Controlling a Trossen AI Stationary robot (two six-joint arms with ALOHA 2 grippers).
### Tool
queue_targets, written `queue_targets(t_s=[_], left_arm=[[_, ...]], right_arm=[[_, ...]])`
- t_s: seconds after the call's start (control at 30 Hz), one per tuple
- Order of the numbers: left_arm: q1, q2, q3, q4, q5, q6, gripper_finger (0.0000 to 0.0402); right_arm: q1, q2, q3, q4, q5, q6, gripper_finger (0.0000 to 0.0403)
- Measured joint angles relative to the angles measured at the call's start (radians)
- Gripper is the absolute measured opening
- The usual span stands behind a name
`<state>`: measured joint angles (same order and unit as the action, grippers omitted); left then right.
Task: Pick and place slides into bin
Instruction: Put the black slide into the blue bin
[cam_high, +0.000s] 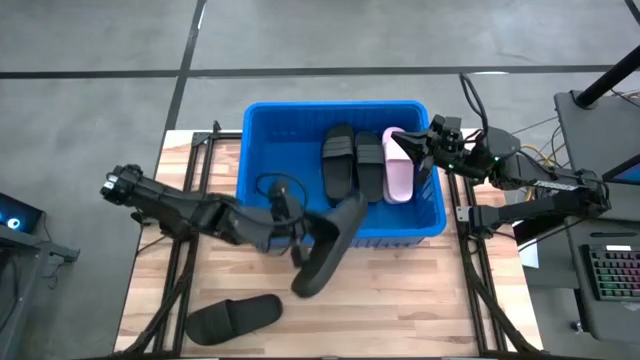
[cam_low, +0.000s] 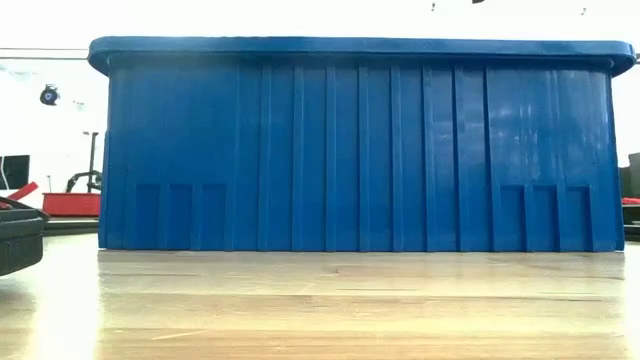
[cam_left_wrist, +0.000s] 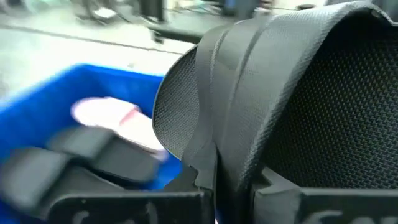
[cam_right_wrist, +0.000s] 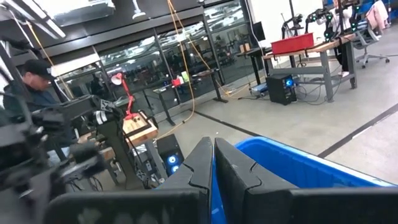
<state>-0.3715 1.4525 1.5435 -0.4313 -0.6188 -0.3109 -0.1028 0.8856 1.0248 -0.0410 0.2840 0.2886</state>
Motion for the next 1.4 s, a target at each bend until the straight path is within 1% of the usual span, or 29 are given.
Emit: queue_targets(t_s=[0.17,0.27,0.4,0.5,0.57,0.7,0.87,1.0,1.07,1.3,1.4], left_arm=[[0.088,0.0,0.019,-0.004,-0.018,0.163,0.0],[0.143,-0.004,0.016,-0.061,-0.014,0.239,0.0],[0.236,-0.015,0.015,-0.16,-0.023,0.248,0.0],[0.309,-0.019,0.012,-0.198,-0.033,0.255,0.0],[0.355,-0.02,0.008,-0.211,-0.034,0.291,0.0],[0.428,-0.016,0.003,-0.208,-0.039,0.365,0.0],[0.486,0.01,-0.02,-0.227,-0.051,0.454,0.0],[0.523,0.036,-0.059,-0.275,-0.129,0.449,0.0],[0.538,0.04,-0.094,-0.277,-0.148,0.448,0.0],[0.555,0.037,-0.184,-0.276,-0.147,0.449,0.0],[0.568,0.037,-0.222,-0.248,-0.144,0.449,0.0]], right_arm=[[0.0,-0.001,0.0,0.007,0.001,-0.006,0.0009],[0.0,-0.005,0.0,0.024,0.001,-0.04,0.0009],[0.0,-0.008,0.0,0.057,0.004,-0.088,0.0009],[0.0,-0.007,0.0,0.094,0.004,-0.089,0.0009],[-0.001,-0.007,0.0,0.11,0.01,-0.091,0.0009],[-0.001,-0.007,0.0,0.11,0.084,-0.086,0.0009],[-0.001,-0.007,0.0,0.108,0.11,-0.07,0.0009],[0.0,-0.007,0.0,0.108,0.11,-0.061,0.0009],[0.0,-0.007,0.0,0.109,0.11,-0.06,0.0009],[0.0,-0.005,0.0,0.112,0.11,-0.014,0.0009],[0.0,-0.005,0.0,0.113,0.11,-0.008,0.0009]])
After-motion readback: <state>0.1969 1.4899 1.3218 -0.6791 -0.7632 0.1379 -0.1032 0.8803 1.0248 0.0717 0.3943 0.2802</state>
